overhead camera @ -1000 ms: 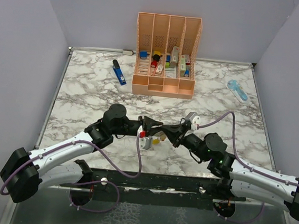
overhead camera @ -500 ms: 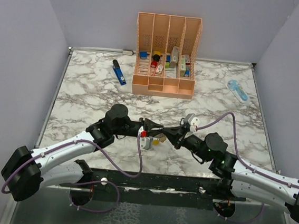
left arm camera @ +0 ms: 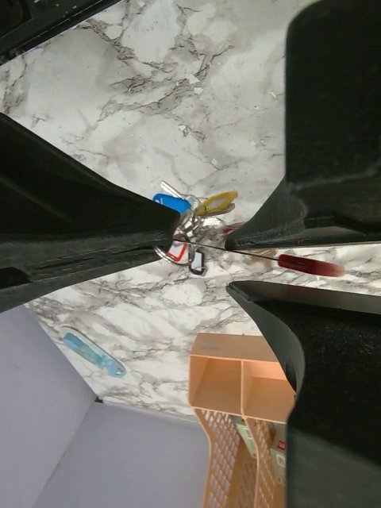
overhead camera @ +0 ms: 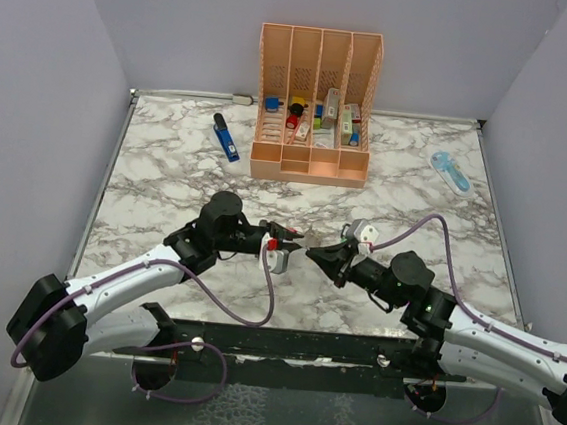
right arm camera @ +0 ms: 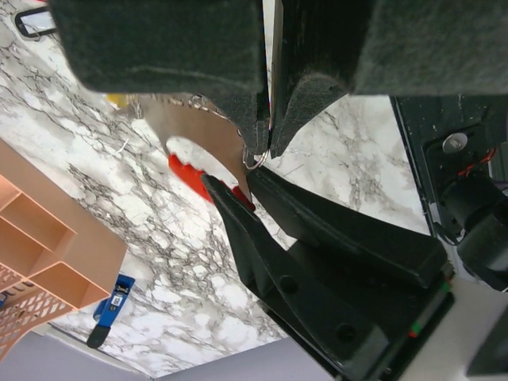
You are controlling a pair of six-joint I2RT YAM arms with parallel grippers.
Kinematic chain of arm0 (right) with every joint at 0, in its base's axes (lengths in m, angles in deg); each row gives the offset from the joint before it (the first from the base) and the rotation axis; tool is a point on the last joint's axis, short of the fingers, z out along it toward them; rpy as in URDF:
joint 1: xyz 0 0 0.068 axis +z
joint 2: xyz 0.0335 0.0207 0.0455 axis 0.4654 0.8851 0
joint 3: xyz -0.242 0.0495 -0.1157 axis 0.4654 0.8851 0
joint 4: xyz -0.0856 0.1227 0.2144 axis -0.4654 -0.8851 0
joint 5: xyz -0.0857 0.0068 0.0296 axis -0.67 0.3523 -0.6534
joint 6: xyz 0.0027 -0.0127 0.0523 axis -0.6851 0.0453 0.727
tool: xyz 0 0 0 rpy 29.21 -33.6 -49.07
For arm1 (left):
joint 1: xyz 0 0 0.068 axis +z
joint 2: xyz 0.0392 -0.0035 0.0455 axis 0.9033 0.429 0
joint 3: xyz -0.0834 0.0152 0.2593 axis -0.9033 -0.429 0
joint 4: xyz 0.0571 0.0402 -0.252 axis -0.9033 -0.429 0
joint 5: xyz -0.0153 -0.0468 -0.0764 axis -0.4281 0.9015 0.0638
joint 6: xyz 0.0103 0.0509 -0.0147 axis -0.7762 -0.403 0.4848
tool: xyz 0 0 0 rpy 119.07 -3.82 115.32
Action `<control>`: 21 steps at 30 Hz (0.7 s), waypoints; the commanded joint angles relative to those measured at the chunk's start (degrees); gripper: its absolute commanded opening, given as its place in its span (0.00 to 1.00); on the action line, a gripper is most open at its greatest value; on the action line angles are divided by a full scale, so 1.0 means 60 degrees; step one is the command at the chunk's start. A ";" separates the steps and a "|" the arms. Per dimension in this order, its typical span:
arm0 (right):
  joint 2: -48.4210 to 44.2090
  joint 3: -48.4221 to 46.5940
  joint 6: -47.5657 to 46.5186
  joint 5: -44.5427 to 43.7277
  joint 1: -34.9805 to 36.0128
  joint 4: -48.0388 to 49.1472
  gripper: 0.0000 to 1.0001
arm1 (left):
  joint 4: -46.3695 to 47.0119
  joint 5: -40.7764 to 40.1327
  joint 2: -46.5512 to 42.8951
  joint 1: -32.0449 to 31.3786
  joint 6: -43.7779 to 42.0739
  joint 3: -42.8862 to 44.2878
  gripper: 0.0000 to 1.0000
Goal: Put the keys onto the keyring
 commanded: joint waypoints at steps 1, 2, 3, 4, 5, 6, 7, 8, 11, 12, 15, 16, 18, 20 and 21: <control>-0.0100 -0.0456 -0.0160 0.0979 0.0080 -0.0052 0.01 | -0.0195 -0.0242 0.0141 0.0258 0.0017 0.0216 0.25; -0.0057 -0.0472 -0.0180 0.1006 0.0071 -0.0053 0.01 | -0.0175 -0.0176 0.0154 0.0254 0.0039 0.0233 0.25; -0.0026 -0.0483 -0.0195 0.1033 0.0077 -0.0053 0.01 | -0.0154 -0.0091 0.0165 0.0254 0.0049 0.0248 0.26; -0.0012 -0.0487 -0.0212 0.1040 0.0074 -0.0038 0.01 | -0.0155 0.0013 0.0172 0.0267 0.0029 0.0270 0.26; 0.0001 -0.0502 -0.0227 0.1045 0.0079 -0.0027 0.01 | -0.0175 0.0129 0.0164 0.0272 -0.0005 0.0296 0.26; 0.0003 -0.0507 -0.0238 0.1040 0.0080 -0.0032 0.01 | -0.0185 0.0238 0.0152 0.0269 -0.0028 0.0320 0.26; -0.0001 -0.0523 -0.0243 0.1028 0.0073 -0.0045 0.01 | -0.0197 0.0324 0.0145 0.0269 -0.0038 0.0341 0.26; 0.0001 -0.0524 -0.0243 0.0998 0.0079 -0.0059 0.01 | -0.0228 0.0398 0.0153 0.0269 -0.0050 0.0371 0.27; -0.0015 -0.0538 -0.0258 0.0927 0.0078 -0.0103 0.01 | -0.0389 0.0703 0.0083 0.0269 -0.0088 0.0515 0.27; -0.0021 -0.0536 -0.0245 0.0903 0.0080 -0.0122 0.01 | -0.0413 0.0805 0.0054 0.0269 -0.0040 0.0559 0.27; 0.0035 -0.0563 -0.0244 0.0857 0.0076 -0.0151 0.01 | -0.0419 0.0977 -0.0034 0.0269 0.0072 0.0638 0.28; 0.0051 -0.0559 -0.0244 0.0857 0.0080 -0.0155 0.01 | -0.0419 0.1009 -0.0069 0.0269 0.0077 0.0654 0.29; 0.0107 -0.0567 -0.0244 0.0891 0.0080 -0.0143 0.01 | -0.0415 0.1100 -0.0110 0.0269 0.0100 0.0687 0.30; 0.0176 -0.0603 -0.0244 0.0918 0.0080 -0.0179 0.01 | -0.0398 0.1241 -0.0159 0.0269 0.0164 0.0754 0.31; 0.0219 -0.0611 -0.0244 0.0942 0.0080 -0.0192 0.01 | -0.0403 0.1328 -0.0163 0.0272 0.0209 0.0783 0.32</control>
